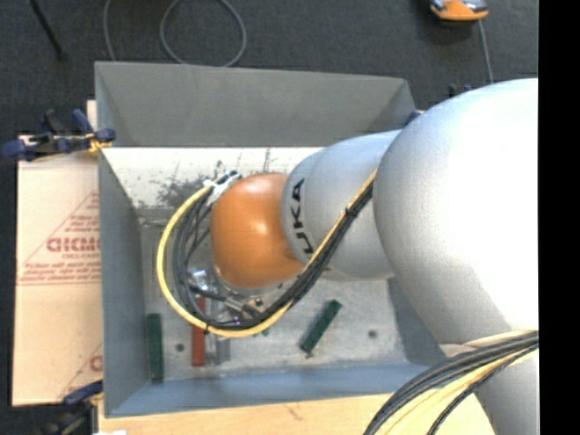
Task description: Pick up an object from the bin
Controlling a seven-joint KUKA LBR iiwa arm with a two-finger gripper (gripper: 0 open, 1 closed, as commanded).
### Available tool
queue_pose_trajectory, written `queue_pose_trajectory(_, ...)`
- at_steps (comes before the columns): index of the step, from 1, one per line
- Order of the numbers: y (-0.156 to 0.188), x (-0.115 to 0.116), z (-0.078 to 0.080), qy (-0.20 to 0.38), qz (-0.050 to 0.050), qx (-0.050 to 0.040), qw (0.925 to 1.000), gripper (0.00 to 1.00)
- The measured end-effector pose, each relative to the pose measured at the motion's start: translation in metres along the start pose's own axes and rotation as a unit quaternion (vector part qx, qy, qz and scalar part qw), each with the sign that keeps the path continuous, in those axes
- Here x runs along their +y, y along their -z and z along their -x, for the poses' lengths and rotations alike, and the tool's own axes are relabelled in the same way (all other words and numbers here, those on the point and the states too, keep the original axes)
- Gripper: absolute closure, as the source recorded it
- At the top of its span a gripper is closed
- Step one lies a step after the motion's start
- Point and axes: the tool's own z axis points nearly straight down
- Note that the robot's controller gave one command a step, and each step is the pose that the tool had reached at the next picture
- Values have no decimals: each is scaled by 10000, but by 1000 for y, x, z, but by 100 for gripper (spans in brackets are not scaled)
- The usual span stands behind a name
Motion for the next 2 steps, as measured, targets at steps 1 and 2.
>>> queue_pose_trajectory(1, 2, 0, 3, -25, 9, -48, 10000, 100)
queue_pose_trajectory(2, 71, 6, 13, 2, 2, -25, 10000, 100)
